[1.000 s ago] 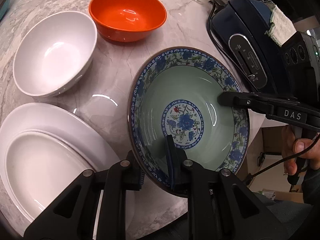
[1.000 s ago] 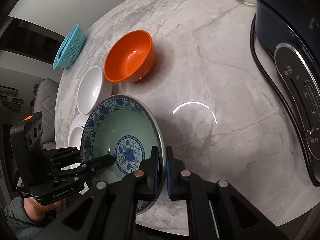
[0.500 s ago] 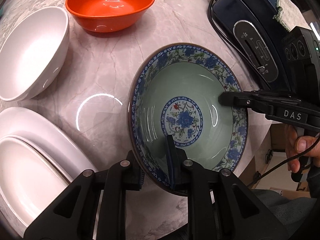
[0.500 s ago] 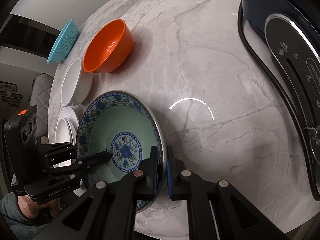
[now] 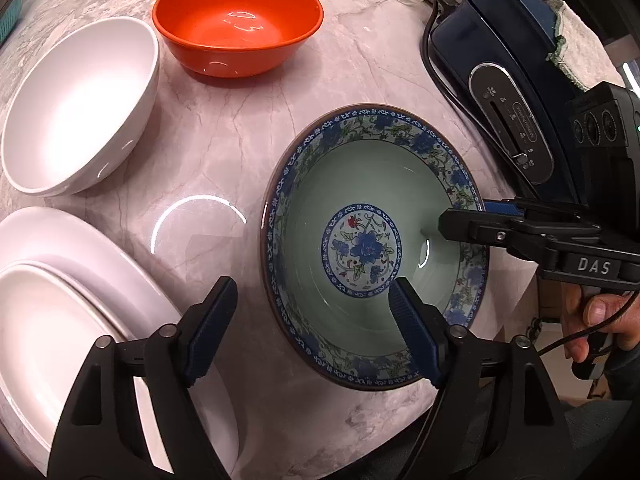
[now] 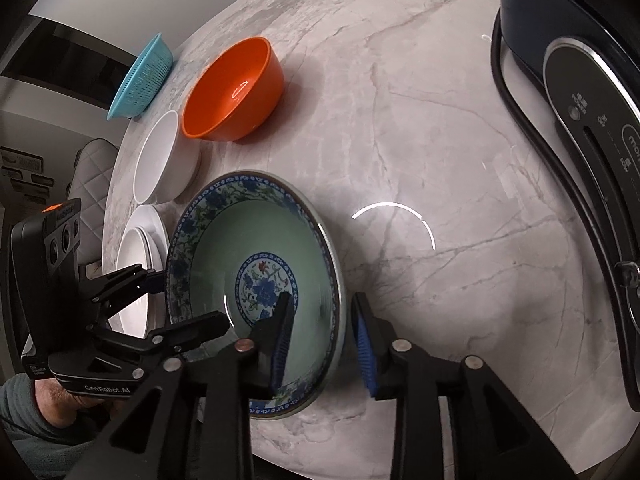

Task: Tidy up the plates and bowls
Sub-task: 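Lower the blue-patterned bowl onto the table and open both grippers, then move both grippers to the white bowl beside the orange bowl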

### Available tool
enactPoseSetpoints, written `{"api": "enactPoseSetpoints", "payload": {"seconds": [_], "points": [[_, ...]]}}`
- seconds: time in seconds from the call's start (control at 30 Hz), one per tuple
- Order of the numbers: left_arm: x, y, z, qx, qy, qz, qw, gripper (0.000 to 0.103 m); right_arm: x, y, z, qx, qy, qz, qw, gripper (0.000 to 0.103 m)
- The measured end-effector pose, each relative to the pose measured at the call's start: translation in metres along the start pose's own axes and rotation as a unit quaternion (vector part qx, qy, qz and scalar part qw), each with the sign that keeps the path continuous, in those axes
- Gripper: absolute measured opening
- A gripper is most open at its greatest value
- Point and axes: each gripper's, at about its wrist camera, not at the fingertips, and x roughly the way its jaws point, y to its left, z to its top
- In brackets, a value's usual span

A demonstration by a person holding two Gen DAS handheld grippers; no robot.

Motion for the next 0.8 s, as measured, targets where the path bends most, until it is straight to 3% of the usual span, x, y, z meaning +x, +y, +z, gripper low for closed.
{"api": "enactPoseSetpoints", "payload": {"seconds": [0.23,0.3,0.4,0.53,0.67,0.8], "points": [[-0.052,0.002,-0.002,-0.001,-0.028,-0.012,0.9995,0.093,-0.028,0.01,0.0,-0.006,-0.039,-0.019,0.999,0.057],[-0.075,0.011,0.0,-0.008,-0.053,-0.008,0.9985,0.101,-0.04,0.024,0.002,-0.034,-0.054,-0.033,0.997,0.058],[-0.11,0.045,0.008,-0.022,-0.086,0.006,0.996,0.102,-0.057,0.054,0.013,-0.084,-0.082,-0.04,0.992,0.062],[-0.145,0.113,0.026,-0.066,-0.108,0.045,0.9909,0.102,-0.065,0.092,0.041,-0.102,-0.105,0.011,0.989,0.062],[-0.157,0.174,0.048,-0.104,-0.101,0.056,0.9878,0.102,-0.045,0.113,0.077,-0.053,-0.085,0.075,0.992,0.061],[-0.141,0.199,0.065,-0.089,-0.078,0.043,0.992,0.1,-0.007,0.129,0.101,0.011,-0.045,0.097,0.994,0.043]]}}
